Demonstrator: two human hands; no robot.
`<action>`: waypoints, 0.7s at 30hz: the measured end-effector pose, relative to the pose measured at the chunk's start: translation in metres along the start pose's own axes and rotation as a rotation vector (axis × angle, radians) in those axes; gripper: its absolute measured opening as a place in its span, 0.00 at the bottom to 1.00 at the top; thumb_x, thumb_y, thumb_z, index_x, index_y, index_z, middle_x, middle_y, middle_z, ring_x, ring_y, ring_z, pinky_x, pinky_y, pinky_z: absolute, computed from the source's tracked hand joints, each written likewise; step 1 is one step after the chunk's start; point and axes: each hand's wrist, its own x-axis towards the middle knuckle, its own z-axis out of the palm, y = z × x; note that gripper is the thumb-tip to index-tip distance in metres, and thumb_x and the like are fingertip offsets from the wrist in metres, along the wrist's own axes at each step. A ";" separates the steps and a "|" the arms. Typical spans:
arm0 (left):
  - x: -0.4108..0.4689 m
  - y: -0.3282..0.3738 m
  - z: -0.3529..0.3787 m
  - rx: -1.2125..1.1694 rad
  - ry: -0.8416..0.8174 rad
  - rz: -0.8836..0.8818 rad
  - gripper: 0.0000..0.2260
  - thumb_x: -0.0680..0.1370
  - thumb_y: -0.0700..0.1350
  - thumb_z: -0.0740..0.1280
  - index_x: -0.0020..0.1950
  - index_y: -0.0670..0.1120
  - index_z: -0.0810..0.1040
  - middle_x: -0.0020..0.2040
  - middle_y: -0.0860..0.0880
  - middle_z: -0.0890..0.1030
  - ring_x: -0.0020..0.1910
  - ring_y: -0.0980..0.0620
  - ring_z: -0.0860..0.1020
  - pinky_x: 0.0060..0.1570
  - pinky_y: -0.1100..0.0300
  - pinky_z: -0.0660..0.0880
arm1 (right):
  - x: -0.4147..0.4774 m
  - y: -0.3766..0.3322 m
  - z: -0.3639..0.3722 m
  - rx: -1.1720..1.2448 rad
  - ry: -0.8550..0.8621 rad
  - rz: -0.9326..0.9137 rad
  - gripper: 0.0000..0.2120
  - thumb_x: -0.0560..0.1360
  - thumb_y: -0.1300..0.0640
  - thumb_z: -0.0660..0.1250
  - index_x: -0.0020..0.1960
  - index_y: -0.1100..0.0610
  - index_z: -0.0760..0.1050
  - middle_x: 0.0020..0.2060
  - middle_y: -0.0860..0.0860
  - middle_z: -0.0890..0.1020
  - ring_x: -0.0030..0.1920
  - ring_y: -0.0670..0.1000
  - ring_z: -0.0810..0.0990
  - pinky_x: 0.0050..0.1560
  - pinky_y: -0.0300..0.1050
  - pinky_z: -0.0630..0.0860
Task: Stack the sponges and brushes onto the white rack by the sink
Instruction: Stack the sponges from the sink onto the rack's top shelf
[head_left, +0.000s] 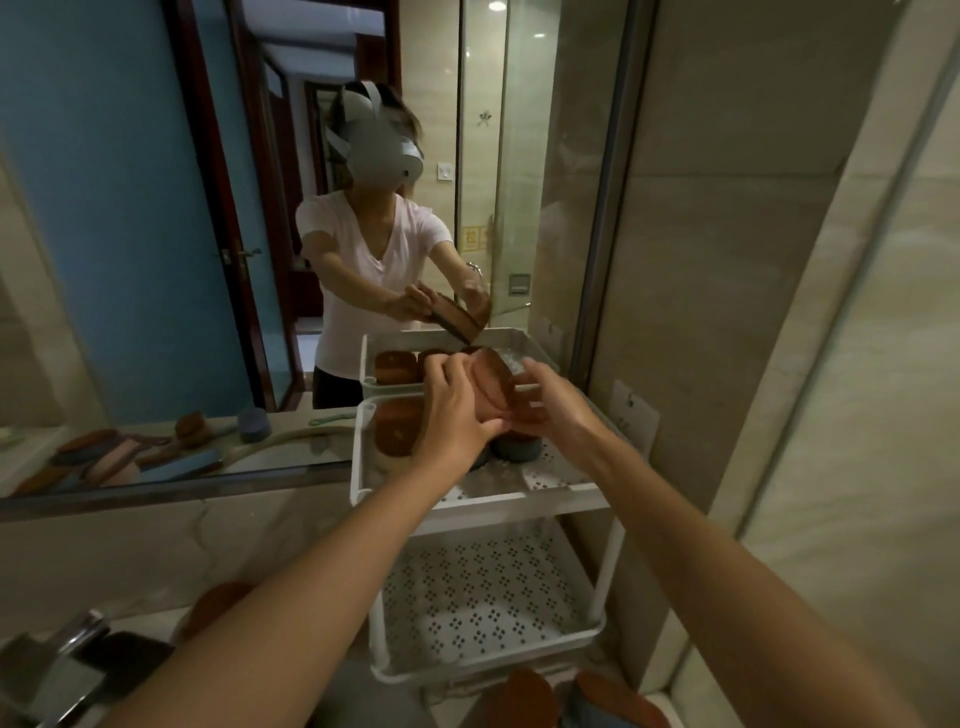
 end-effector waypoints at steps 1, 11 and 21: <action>0.000 0.002 0.001 -0.032 -0.056 0.034 0.33 0.69 0.40 0.74 0.69 0.41 0.61 0.67 0.44 0.60 0.67 0.49 0.66 0.68 0.61 0.64 | -0.002 -0.003 -0.002 0.054 -0.013 0.021 0.17 0.80 0.48 0.55 0.56 0.58 0.74 0.47 0.56 0.77 0.44 0.53 0.77 0.41 0.45 0.76; 0.022 0.003 0.000 -0.586 -0.219 -0.102 0.23 0.76 0.27 0.55 0.70 0.41 0.61 0.65 0.39 0.71 0.68 0.42 0.70 0.68 0.50 0.68 | 0.012 0.008 -0.035 -0.069 0.125 -0.107 0.21 0.76 0.51 0.65 0.65 0.58 0.67 0.61 0.58 0.75 0.53 0.55 0.77 0.52 0.48 0.72; 0.015 -0.043 0.020 0.620 -0.666 0.232 0.23 0.83 0.53 0.45 0.77 0.51 0.46 0.79 0.48 0.47 0.78 0.49 0.47 0.75 0.48 0.47 | 0.045 0.043 -0.036 -0.664 0.134 -0.292 0.24 0.75 0.36 0.57 0.65 0.47 0.72 0.63 0.51 0.77 0.61 0.51 0.76 0.64 0.51 0.73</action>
